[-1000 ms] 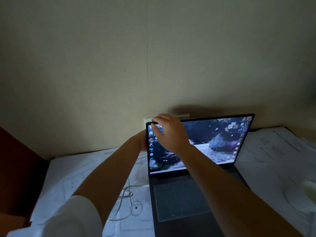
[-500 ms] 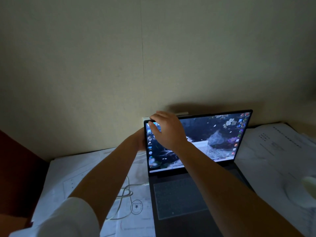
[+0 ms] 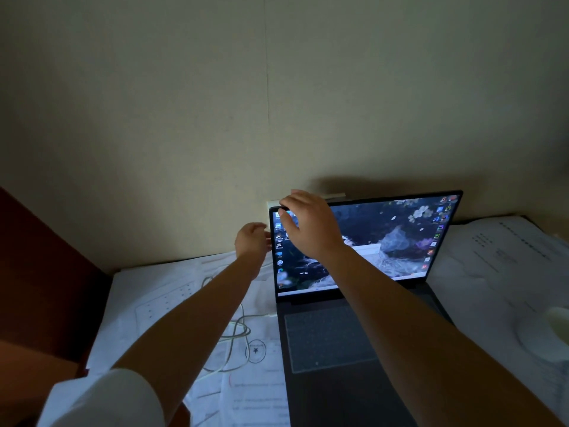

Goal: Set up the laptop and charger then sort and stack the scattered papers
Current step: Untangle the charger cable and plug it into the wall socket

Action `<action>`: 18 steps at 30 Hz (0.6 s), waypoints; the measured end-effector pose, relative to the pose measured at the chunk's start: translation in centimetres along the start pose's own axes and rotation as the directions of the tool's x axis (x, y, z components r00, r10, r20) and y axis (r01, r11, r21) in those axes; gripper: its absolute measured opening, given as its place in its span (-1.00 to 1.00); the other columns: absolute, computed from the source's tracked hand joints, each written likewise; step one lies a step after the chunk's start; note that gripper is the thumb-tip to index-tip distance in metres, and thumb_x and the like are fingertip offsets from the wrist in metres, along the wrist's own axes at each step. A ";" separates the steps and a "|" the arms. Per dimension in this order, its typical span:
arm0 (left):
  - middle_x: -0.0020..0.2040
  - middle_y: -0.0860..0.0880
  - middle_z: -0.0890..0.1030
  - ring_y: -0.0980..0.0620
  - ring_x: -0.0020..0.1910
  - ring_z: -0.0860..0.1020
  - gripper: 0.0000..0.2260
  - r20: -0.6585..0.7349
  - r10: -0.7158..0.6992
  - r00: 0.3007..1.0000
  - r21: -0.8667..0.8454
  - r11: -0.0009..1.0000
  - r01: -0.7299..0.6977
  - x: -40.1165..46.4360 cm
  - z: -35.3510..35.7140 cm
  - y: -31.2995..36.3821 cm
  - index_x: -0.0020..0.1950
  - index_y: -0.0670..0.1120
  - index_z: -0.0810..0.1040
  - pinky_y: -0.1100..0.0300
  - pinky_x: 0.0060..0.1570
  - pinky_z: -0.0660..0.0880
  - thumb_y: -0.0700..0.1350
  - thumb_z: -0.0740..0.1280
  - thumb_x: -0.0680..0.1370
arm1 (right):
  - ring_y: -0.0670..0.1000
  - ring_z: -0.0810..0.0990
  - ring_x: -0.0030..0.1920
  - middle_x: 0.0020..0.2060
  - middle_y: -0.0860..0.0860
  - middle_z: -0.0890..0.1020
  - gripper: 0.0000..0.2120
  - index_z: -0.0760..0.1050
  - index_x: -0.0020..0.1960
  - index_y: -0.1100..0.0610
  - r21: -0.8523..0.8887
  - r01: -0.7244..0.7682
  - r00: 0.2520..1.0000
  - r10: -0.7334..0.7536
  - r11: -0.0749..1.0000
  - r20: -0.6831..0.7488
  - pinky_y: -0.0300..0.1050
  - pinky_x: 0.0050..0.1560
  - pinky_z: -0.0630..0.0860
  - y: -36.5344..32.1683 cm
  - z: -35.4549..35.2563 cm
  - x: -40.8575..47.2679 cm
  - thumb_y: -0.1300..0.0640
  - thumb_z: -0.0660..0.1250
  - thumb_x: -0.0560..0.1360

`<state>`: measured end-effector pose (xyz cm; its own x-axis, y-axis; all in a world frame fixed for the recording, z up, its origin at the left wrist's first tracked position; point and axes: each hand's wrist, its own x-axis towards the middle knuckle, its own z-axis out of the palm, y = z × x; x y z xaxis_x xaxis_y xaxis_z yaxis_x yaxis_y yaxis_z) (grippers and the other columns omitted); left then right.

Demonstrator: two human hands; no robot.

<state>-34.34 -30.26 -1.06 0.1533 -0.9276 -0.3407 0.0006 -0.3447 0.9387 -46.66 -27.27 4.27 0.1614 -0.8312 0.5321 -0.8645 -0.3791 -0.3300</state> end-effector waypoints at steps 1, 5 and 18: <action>-0.09 -0.21 0.63 -0.11 -0.16 0.58 -0.75 -0.003 0.070 0.998 0.003 0.998 -0.070 -0.3 0.1 0.2 0.08 -0.23 0.54 -0.05 -0.03 0.57 -0.26 0.08 0.58 | 0.17 0.62 0.05 -0.10 0.15 0.68 -0.77 0.61 -0.02 0.28 -0.009 0.005 1.000 -0.005 1.000 -0.005 0.04 0.08 0.50 -0.1 -0.1 -0.2 0.16 0.27 0.48; -0.19 -0.09 0.61 0.04 -0.25 0.54 -0.71 -0.030 0.344 0.939 -0.007 0.939 -0.344 -3.0 -0.2 1.1 -0.15 -0.07 0.57 0.13 -0.15 0.48 -0.14 0.09 0.64 | 0.18 0.62 0.04 -0.13 0.15 0.67 -0.80 0.61 -0.04 0.28 -0.015 0.023 1.000 -0.024 1.000 -0.018 -0.02 0.04 0.50 -0.4 -0.9 -0.5 0.20 0.26 0.47; -0.35 -0.20 0.47 -0.02 -0.32 0.42 -0.23 0.129 0.428 0.894 0.135 0.886 -0.444 -4.8 -1.3 0.5 -0.22 -0.37 0.46 -0.13 -0.22 0.50 0.41 0.10 0.43 | 0.19 0.44 0.34 0.16 0.18 0.60 -0.65 0.52 0.20 0.33 -0.054 0.022 0.996 -0.017 0.998 0.082 0.09 0.34 0.34 -1.8 -2.8 -2.6 0.18 0.11 0.56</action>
<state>-33.76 -25.78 1.15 0.0096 -0.9959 0.0904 -0.2012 0.0866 0.9757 -46.83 -23.24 5.65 0.2147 -0.8551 0.4720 -0.8850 -0.3747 -0.2762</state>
